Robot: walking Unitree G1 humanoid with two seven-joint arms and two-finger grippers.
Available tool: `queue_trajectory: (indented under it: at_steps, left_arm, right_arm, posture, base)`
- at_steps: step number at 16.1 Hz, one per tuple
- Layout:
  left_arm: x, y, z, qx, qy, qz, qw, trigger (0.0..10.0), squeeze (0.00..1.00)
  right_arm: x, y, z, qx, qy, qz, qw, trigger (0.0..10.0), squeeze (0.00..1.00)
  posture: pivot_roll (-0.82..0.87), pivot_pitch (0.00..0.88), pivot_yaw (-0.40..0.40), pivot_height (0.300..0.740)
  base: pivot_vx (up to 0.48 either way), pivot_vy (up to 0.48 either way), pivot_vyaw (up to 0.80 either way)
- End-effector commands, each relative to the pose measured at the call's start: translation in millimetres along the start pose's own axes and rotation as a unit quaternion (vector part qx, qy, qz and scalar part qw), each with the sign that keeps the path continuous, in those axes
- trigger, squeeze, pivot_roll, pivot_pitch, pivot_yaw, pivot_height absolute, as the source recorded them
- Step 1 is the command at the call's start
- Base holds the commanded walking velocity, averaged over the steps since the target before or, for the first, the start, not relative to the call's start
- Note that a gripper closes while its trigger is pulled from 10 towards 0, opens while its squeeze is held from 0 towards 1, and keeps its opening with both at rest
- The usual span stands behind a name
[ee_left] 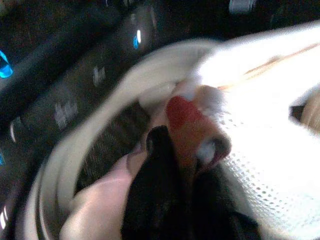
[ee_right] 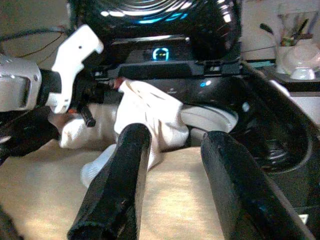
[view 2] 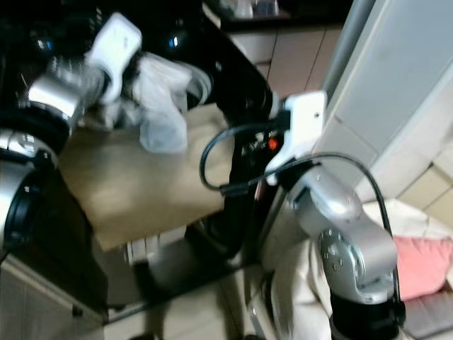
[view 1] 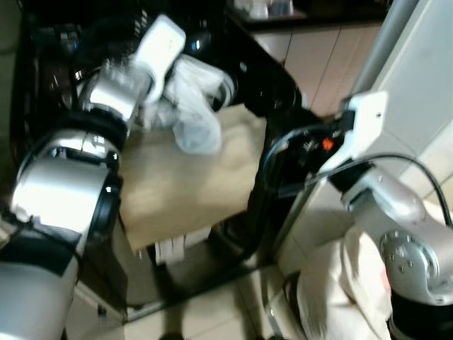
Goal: Clothes washing
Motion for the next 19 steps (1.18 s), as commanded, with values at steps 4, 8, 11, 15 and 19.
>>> queue_trajectory:
  at_steps: [4, 8, 11, 15, 19]
  left_arm:
    - [12.1, 13, 28.6, -0.033, 0.020, 0.005, 0.999, 10.0, 1.00]
    - [13.1, 9, 29.4, -0.059, 0.012, 0.015, 0.998, 10.0, 1.00]
    - [13.4, 43, 33.1, 0.055, 0.057, -0.095, 0.992, 10.0, 0.45]
    - [16.9, 52, 1.5, 0.254, 0.053, -0.230, 0.938, 10.0, 0.00]
    - [80.2, 27, -37.4, 0.214, 0.098, -0.278, 0.931, 10.0, 0.00]
  right_arm:
    - [7.9, -6, 29.0, -0.003, 0.086, 0.031, 0.996, 10.0, 0.00]
    - [13.2, -11, 40.3, -0.011, 0.121, 0.048, 0.991, 10.0, 0.00]
    - [7.7, -5, 25.2, -0.005, 0.062, 0.028, 0.998, 10.0, 0.00]
    - [5.0, 8, 0.1, -0.020, -0.043, -0.027, 0.999, 10.0, 0.00]
    - [10.0, 8, -4.0, -0.034, -0.065, -0.041, 0.996, 10.0, 0.00]
  posture:
    - [-0.02, 0.000, -0.003, 0.740]
    - [-0.02, 0.000, -0.006, 0.740]
    - [-0.03, 0.000, 0.003, 0.740]
    - [-0.06, 0.000, 0.031, 0.740]
    - [-0.03, 0.000, 0.006, 0.740]
  base:
    - [0.000, 0.000, 0.00]
    - [0.000, 0.000, 0.00]
    - [0.000, 0.000, 0.00]
    - [0.000, 0.000, 0.00]
    - [0.000, 0.000, 0.00]
Point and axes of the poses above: a point about 5 cm out from each wrist's last joint towards the gripper, its own x axis pointing back from the gripper into the wrist, its own y axis along the axis of the wrist's last joint, z = x × y, the point moved 6 cm from there along -x, pointing out of the wrist towards the gripper, and after that the axes turned 3 degrees about -x, right-handed, at the moved point
